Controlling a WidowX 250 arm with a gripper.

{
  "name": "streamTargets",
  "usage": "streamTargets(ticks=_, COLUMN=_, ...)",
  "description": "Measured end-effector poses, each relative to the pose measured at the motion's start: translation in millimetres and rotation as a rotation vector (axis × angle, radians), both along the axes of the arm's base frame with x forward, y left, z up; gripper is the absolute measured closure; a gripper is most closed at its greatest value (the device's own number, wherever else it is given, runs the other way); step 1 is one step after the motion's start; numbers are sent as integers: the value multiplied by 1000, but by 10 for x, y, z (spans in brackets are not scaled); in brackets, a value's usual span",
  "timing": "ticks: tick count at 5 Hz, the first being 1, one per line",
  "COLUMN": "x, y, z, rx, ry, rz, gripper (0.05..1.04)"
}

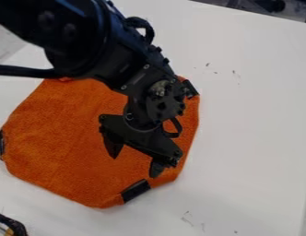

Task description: Fold the cloth from bottom left to right

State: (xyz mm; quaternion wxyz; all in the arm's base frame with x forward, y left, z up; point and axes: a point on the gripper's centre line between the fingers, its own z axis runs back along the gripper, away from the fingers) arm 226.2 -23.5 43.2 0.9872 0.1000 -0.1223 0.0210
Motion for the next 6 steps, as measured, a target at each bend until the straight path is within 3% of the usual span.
streamTargets(ticks=1, x=-41, y=14, z=-46, rx=7, ry=22, rz=4, gripper=83)
streamTargets(ticks=2, x=-93, y=126, z=31, rx=35, ry=11, rz=15, gripper=83)
streamTargets(ticks=4, x=-159, y=886, z=142, rx=73, ry=-6, rz=94, gripper=83)
streamTargets(ticks=5, x=-329, y=1384, z=-77, rx=30, ry=21, rz=217, gripper=82)
streamTargets(ticks=6, x=-461, y=1841, z=-261, rx=-1, ry=30, rz=242, gripper=83)
